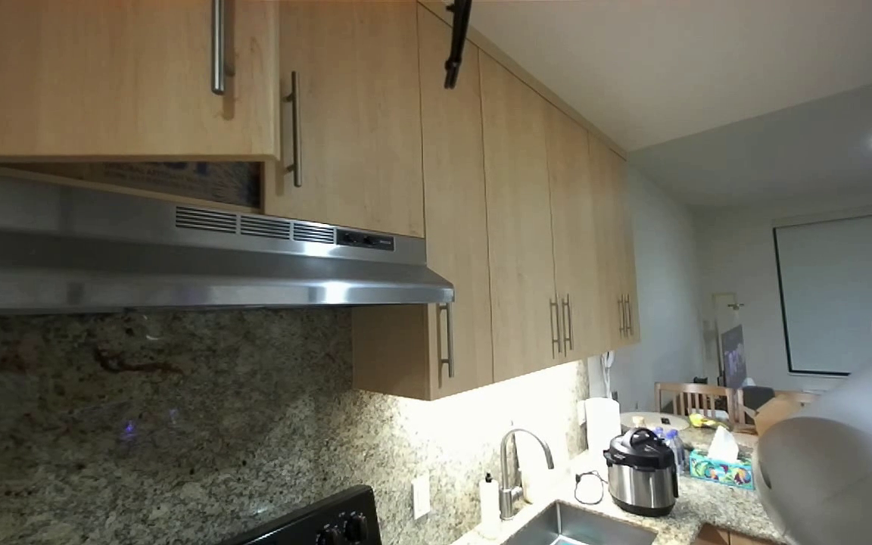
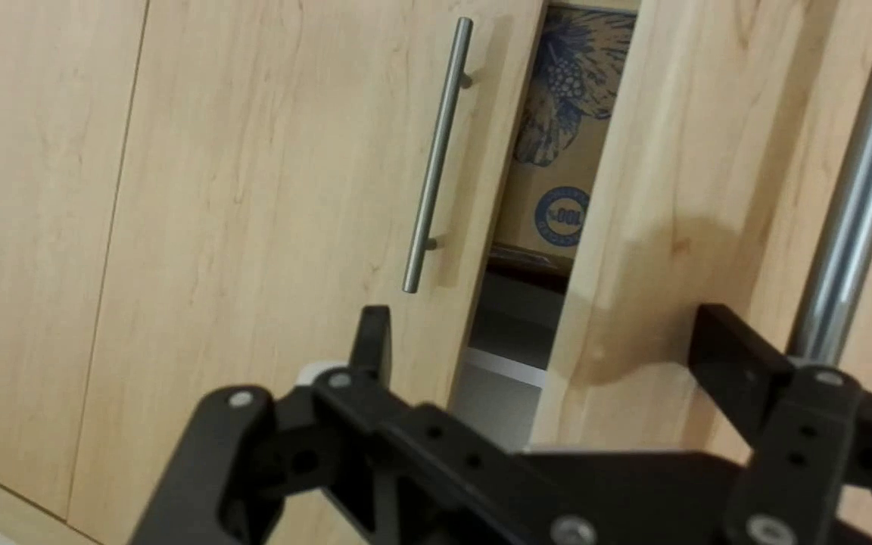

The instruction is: Close the cupboard completely

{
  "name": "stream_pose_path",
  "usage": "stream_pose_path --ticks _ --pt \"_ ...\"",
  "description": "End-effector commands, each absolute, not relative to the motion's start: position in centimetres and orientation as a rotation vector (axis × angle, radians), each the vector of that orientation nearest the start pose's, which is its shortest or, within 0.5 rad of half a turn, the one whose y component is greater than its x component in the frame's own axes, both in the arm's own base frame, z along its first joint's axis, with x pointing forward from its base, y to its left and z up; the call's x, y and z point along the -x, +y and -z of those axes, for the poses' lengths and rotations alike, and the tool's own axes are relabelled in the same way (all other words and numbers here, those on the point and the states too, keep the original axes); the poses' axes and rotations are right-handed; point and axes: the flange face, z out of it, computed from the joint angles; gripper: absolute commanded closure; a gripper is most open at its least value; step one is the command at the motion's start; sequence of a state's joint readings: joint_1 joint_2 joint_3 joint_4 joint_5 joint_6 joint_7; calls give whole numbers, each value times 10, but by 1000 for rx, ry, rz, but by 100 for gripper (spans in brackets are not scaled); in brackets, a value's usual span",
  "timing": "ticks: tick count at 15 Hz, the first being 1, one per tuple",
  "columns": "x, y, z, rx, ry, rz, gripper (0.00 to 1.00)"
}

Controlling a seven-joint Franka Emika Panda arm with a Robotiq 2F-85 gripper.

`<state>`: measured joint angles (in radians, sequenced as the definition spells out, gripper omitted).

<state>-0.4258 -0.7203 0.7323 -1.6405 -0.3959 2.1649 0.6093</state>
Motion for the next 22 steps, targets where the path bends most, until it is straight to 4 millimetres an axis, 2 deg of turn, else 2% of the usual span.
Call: stream_pose_path --ticks 1,5,9,15,18,22 --pt "-310 261 -907 2742 251 2069 0" --pt "-339 224 -924 2747 272 2003 0" --pt "-363 201 -933 2767 243 1928 0" --pt "-385 191 -934 2891 5 1626 0" --pt "-388 190 -934 2933 -91 1489 0" --pt "-385 183 -943 2964 -117 1430 0"
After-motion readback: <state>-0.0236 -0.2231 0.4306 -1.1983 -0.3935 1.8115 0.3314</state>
